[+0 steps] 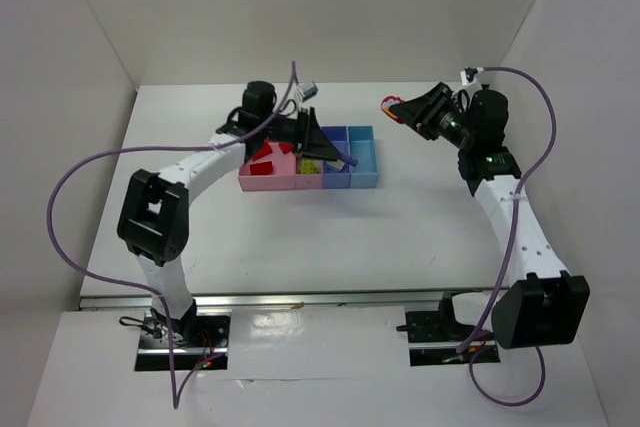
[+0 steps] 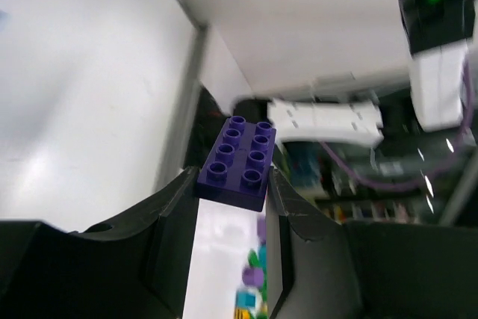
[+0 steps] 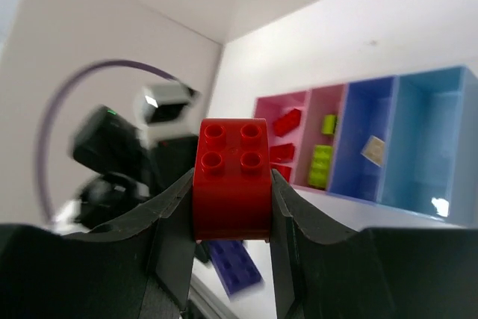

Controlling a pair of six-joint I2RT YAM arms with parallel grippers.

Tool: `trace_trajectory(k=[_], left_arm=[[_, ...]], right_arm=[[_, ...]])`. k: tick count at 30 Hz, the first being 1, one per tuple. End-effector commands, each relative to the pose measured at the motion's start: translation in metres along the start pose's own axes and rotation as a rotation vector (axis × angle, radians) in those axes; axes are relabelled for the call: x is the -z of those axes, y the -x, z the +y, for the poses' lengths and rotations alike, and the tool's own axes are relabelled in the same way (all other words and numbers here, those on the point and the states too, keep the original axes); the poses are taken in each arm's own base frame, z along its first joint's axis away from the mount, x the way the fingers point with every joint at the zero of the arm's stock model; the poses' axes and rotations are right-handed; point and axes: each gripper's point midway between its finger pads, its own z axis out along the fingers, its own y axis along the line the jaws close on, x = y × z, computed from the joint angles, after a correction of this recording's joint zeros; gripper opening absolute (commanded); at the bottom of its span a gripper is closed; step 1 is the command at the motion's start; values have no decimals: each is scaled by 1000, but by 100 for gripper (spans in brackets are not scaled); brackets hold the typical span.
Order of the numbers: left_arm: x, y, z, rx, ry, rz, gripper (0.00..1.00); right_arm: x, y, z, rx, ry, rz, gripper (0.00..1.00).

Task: Sort the legos into containers by color

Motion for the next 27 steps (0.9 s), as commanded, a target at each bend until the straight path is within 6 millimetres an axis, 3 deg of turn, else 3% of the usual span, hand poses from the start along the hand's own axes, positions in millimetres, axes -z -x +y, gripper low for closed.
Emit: trace_trajectory(k=[1,3,4,5,7,8,10,12,13,14,15,16,17,21,23,24,26,27], left_arm=[[66,39,-9,-70,256,-153,0],[96,49,-1,-50,370,-228,0],[121,52,4,-14,418,-279,0],[134,55,-8,-31,447,-320,0],[164,61,-1,-26,581,-413,0],[174,57,-1,-8,632,-432,0],[199,64,-15,-34,735,-547,0],[221,67,-24,-25,786,-637,0],[229,67,-35,-47,788,-668,0],[231,67,-39,-46,790,-681,0],[236,68,-38,-42,797,-692,0],[238,66,-40,-41,809,-700,0],[238,65,-44,-49,806,-704,0],[247,66,-52,-60,826,-747,0],[257,64,-51,-40,865,-787,0],[259,62,-55,-44,877,-800,0],[263,62,-57,-41,888,-823,0],[263,62,-57,-41,888,-823,0]], right_arm=[[-14,-6,-3,55,-59,50,18],[-25,-13,-13,119,-124,81,18],[-42,-24,-4,146,-112,129,18],[-49,-35,-6,156,-132,173,18],[-67,-42,5,218,-115,207,18],[-82,-65,-2,217,-124,276,18],[-98,-78,4,237,-103,312,18],[-122,-112,5,268,-72,380,18],[-133,-111,17,295,-54,377,18],[-147,-146,6,307,-79,466,18],[-155,-159,6,359,-77,496,18],[-167,-156,20,402,-64,471,18],[-180,-184,11,424,-84,524,18],[-208,-205,-2,440,-96,527,18],[-218,-212,3,429,-64,528,19],[-225,-221,-8,425,-78,545,21],[-234,-227,1,427,-50,551,50],[-236,-240,-5,423,-59,589,61]])
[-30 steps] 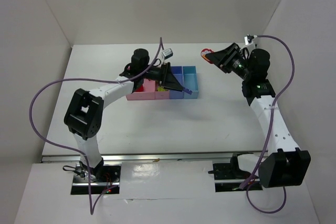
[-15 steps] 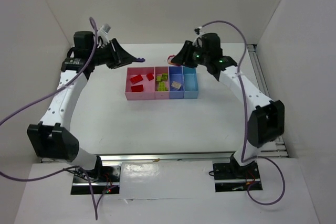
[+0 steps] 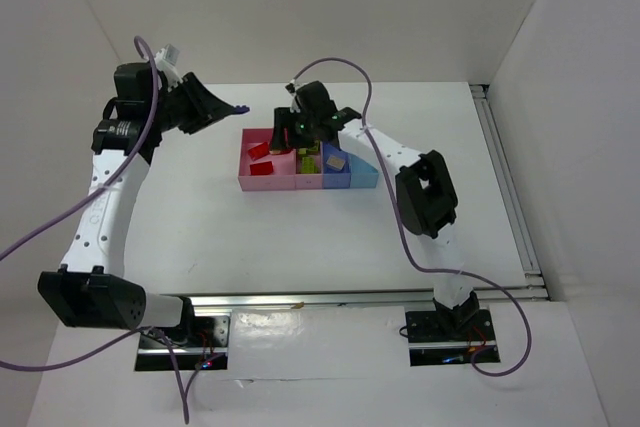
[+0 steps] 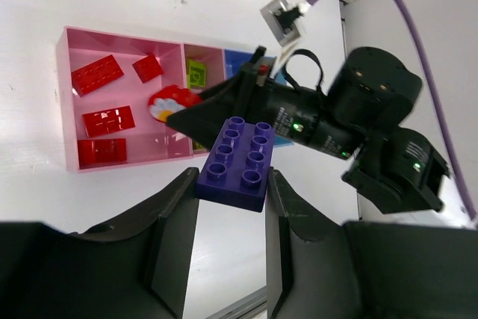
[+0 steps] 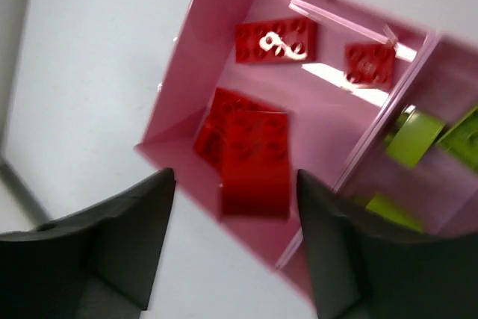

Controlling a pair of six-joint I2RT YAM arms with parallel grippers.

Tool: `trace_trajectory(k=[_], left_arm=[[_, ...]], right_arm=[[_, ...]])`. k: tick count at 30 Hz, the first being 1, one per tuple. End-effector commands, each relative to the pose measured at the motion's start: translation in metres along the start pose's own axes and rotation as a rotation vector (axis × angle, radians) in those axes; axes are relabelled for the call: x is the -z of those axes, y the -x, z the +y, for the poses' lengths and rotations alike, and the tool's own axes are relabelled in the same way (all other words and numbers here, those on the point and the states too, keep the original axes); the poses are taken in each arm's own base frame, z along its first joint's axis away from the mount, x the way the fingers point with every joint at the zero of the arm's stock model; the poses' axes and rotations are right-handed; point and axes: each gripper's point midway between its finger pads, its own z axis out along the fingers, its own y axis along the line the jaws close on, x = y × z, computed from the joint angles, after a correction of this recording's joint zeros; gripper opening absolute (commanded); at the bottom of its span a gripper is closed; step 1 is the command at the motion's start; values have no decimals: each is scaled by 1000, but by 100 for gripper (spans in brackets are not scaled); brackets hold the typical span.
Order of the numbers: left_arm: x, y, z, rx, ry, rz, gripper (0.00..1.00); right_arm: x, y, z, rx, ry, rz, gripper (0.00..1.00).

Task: Sort the legos into containers by color

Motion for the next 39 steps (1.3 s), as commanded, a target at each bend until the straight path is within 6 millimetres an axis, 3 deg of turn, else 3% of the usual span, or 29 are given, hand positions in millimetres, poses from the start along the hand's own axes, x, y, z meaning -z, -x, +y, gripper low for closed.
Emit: trace_trajectory(k=[1,5,6,7,8,10,11,12,13,14,15,16,18,19,21,22,24,25,27,31,38,39], left_arm=[[15,13,-8,4,6,-68,0],[5,7,-15,-7,-22,-34,0],[-4,-1,-19,-13,-24,-8,0],[-7,0,-24,-25,-31,-13,0],[-11,-2,-27,-31,-30,-9,0],[-30,-17,-37,-53,-51,52,0],[-35,-14,-51,-80,-87,53,0],[-57,-31,-55,-94,-101,126,0],[-67,-36,-60,-98,-106,154,0],[-73,-34,-74,-133,-134,153,0],[-81,-42,-80,-138,-141,181,0],[-100,-61,-85,-145,-147,236,0],[-116,-69,-101,-167,-181,252,0],[-134,-85,-107,-178,-195,286,0],[-150,-93,-120,-184,-227,288,0],[-159,-103,-130,-191,-254,290,0],[-186,-118,-131,-186,-255,321,0],[-195,-131,-137,-192,-269,349,0],[-224,-148,-132,-179,-249,391,0],[-256,-165,-124,-184,-180,380,0],[-278,-158,-114,-193,-82,267,0],[-282,-166,-111,-197,-72,276,0]], right_arm=[[1,33,15,53,29,-63,78],[25,55,24,67,10,-143,97],[31,55,12,56,-15,-149,97],[54,74,9,42,-28,-206,97],[66,81,-2,22,-80,-241,97],[110,93,-22,-1,-162,-319,95],[119,78,-54,-52,-276,-323,93],[135,75,-67,-79,-323,-344,91],[177,88,-79,-112,-358,-423,90],[194,87,-94,-161,-396,-453,90],[204,68,-118,-204,-472,-441,90],[240,73,-130,-240,-498,-500,90],[264,51,-154,-303,-585,-506,90],[292,52,-154,-326,-601,-559,90],[311,38,-164,-355,-655,-587,90],[330,36,-163,-370,-670,-627,90],[342,26,-166,-389,-700,-639,90],[358,27,-169,-401,-721,-672,90],[365,17,-174,-417,-746,-658,90],[378,9,-174,-435,-742,-658,90],[374,-6,-181,-459,-733,-612,90],[373,-6,-180,-458,-725,-608,90]])
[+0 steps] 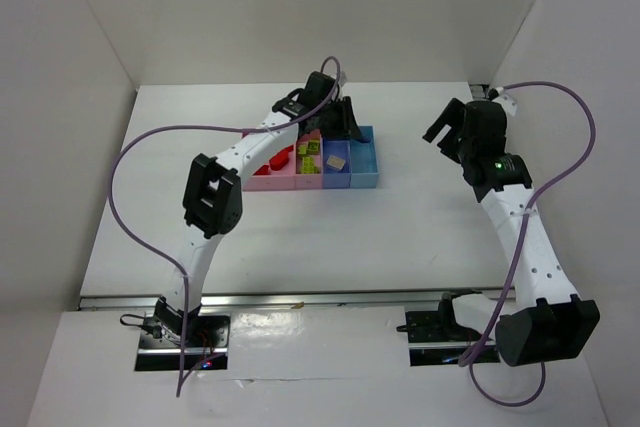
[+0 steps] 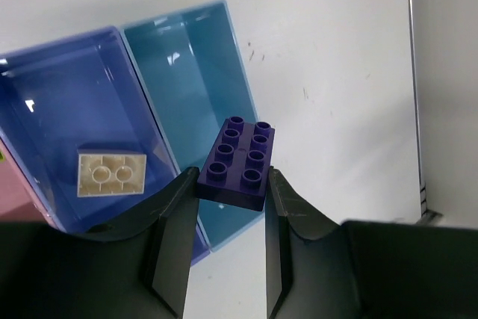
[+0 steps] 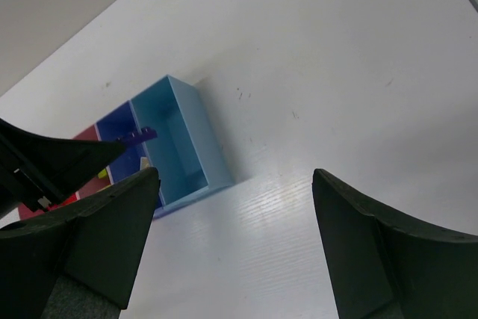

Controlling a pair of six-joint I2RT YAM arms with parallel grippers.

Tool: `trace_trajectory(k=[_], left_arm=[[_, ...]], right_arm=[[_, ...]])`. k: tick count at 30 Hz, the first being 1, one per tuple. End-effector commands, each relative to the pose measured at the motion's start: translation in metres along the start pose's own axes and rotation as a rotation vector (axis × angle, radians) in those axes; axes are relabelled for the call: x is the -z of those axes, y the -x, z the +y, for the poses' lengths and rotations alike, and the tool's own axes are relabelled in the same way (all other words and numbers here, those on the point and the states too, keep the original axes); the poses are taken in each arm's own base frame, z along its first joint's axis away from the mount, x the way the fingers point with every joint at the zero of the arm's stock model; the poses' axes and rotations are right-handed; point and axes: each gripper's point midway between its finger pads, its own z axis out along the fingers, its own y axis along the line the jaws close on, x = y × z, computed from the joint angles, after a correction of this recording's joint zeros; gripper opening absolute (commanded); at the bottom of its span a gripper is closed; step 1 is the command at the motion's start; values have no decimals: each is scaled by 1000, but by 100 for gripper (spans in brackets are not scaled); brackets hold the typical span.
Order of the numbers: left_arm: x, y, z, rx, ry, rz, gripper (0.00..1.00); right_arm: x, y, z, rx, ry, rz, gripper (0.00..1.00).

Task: Sort the legos into containers by color

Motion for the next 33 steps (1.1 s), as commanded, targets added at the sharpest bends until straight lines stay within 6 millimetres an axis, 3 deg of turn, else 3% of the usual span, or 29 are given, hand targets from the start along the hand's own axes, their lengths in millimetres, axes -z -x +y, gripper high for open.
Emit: trace_trajectory(k=[1,3,5,6,8,10,16,19,20,22,23,24,25,29,30,31,32,33], left_arm=[[1,30,-15,-15,1,-122,0],[-3,31,-11,-14,13,-127,2],[-8,26,-16,-20,-1,-116,34],[-11,25,-17,-20,-12,-106,62],[-11,24,-19,-21,-19,-101,79],[-11,24,-19,-21,-19,-101,90],[7,28,-37,-40,-77,-99,90],[39,37,-64,-95,-158,-106,90],[61,45,-78,-120,-190,-128,90],[80,43,-79,-163,-205,-120,90],[108,47,-90,-186,-221,-149,90],[111,34,-81,-204,-202,-123,90],[122,36,-72,-209,-169,-139,91],[171,22,-42,-220,-57,-181,91],[171,7,-26,-204,-30,-148,91],[178,4,-20,-197,-22,-151,91],[199,8,-18,-192,-20,-185,91],[203,2,-14,-189,-10,-185,91]], right_arm=[[7,-3,-2,-12,10,13,90],[6,-5,-1,-12,20,20,90],[4,-6,0,-17,34,25,90],[4,-4,2,-19,40,17,90],[2,-7,2,-19,48,22,90],[0,-9,3,-18,50,34,90],[0,-9,3,-18,50,34,90],[-3,-8,0,-4,25,34,100],[-4,-10,-9,4,-24,46,100],[-9,-3,-31,-44,-167,4,100],[-12,-7,-40,-44,-229,18,100],[-15,-10,-48,-32,-271,21,100],[-15,-2,-51,-27,-304,-1,100],[-19,-3,-60,-5,-349,11,100],[-19,-1,-59,10,-344,8,100],[-20,-3,-58,22,-332,19,98],[-18,-6,-58,30,-309,15,98],[-18,-5,-57,25,-300,3,98]])
